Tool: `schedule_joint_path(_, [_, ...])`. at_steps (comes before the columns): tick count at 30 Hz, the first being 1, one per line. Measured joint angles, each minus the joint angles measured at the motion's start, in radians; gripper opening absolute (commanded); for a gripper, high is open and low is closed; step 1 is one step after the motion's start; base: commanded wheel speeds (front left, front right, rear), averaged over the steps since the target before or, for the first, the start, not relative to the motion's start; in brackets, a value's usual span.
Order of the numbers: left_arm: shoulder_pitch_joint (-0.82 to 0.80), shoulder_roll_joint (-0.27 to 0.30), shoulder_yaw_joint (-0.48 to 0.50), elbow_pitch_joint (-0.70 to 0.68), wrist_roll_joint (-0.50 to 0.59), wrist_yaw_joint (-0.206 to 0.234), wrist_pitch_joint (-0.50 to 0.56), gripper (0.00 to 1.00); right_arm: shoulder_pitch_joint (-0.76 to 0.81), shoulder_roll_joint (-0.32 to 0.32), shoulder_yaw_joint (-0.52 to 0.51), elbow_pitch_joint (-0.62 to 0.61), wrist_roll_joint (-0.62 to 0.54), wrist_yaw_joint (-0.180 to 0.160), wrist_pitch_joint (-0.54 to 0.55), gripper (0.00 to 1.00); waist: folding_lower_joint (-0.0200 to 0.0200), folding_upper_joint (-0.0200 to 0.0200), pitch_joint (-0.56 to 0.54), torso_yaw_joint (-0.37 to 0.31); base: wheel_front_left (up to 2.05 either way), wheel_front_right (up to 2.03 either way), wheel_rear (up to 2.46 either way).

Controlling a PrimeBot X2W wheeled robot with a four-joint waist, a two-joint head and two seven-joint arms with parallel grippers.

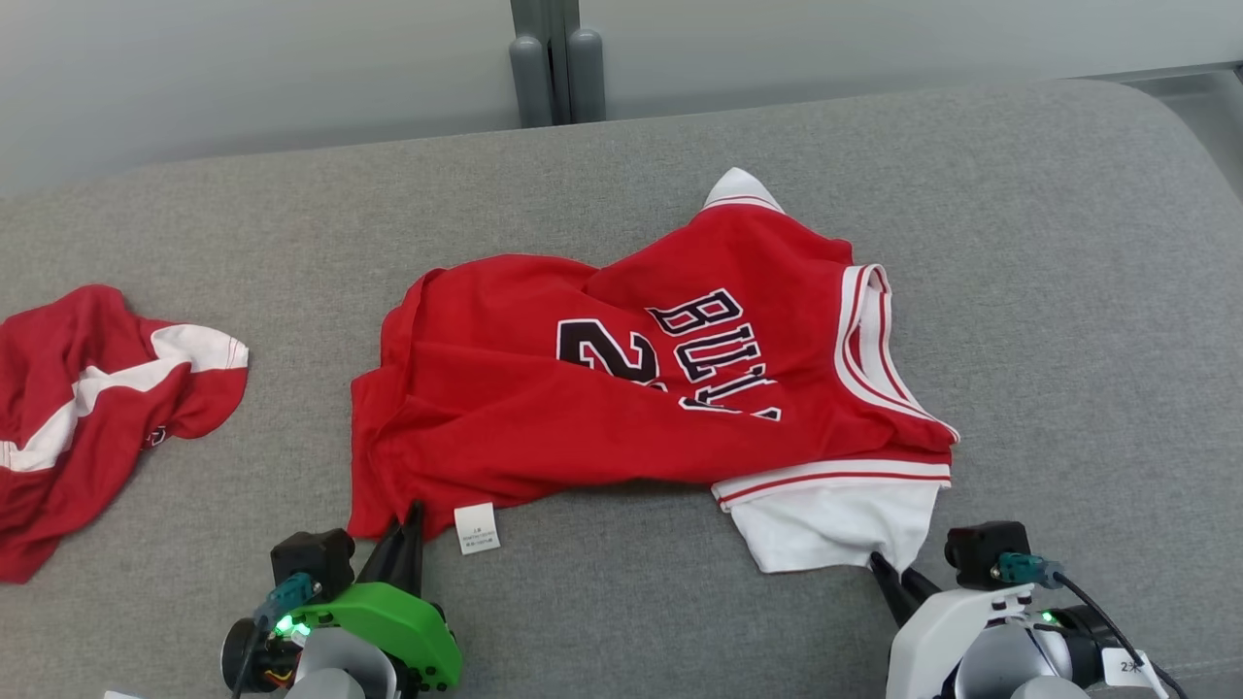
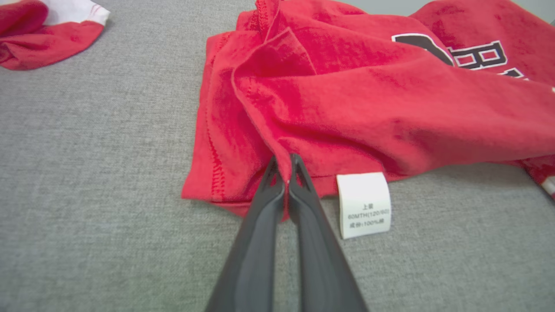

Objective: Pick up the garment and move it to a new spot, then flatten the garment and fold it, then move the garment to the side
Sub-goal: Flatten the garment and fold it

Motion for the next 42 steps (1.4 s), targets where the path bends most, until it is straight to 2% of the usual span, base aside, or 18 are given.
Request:
schedule_joint_path(4, [-0.003, -0.002, 0.011, -0.008, -0.046, -0.004, -0.001, 0.00, -0.002, 0.002, -0.014, -0.032, 0.024, 0.000, -0.028, 0.00, 0.0000, 0.0000, -0.006, -0.005, 0.00, 0.00, 0.00])
schedule_joint_path(7, [-0.003, -0.006, 0.035, -0.080, -0.113, -0.006, -0.004, 0.00, -0.011, 0.007, -0.023, -0.106, 0.073, 0.000, -0.085, 0.00, 0.0000, 0.0000, -0.015, -0.007, 0.00, 0.00, 0.00])
schedule_joint_path(12, [-0.016, -0.004, 0.047, -0.222, -0.143, -0.009, -0.005, 0.00, -0.043, 0.001, -0.038, -0.240, 0.154, 0.000, -0.138, 0.00, 0.0000, 0.0000, -0.027, -0.006, 0.00, 0.00, 0.00])
schedule_joint_path(16, [-0.041, 0.001, 0.047, -0.322, -0.183, -0.009, 0.001, 0.00, -0.109, -0.028, -0.075, -0.362, 0.182, 0.000, -0.174, 0.00, 0.0000, 0.0001, -0.037, -0.009, 0.00, 0.00, 0.00])
schedule_joint_path(24, [-0.194, 0.055, 0.011, -0.481, -0.282, -0.009, 0.134, 0.00, -0.340, -0.114, -0.111, -0.493, 0.193, -0.001, -0.146, 0.00, 0.0000, 0.0000, -0.031, -0.034, 0.00, 0.00, 0.00])
schedule_joint_path(31, [-0.366, 0.140, -0.005, -0.535, -0.362, -0.009, 0.250, 0.00, -0.599, -0.168, -0.053, -0.437, 0.187, -0.001, -0.119, 0.00, 0.0000, 0.0001, -0.001, -0.071, 0.00, 0.00, 0.00])
schedule_joint_path(39, [-0.551, 0.176, 0.004, -0.537, -0.408, -0.009, 0.329, 0.00, -0.835, -0.217, 0.004, -0.295, 0.217, -0.001, -0.082, 0.00, 0.0000, 0.0000, 0.091, -0.097, 0.00, 0.00, 0.00])
schedule_joint_path(42, [-0.618, 0.189, 0.013, -0.510, -0.402, 0.004, 0.337, 0.00, -0.917, -0.217, 0.033, -0.204, 0.224, -0.001, -0.072, 0.00, 0.0000, 0.0000, 0.141, -0.105, 0.00, 0.00, 0.00])
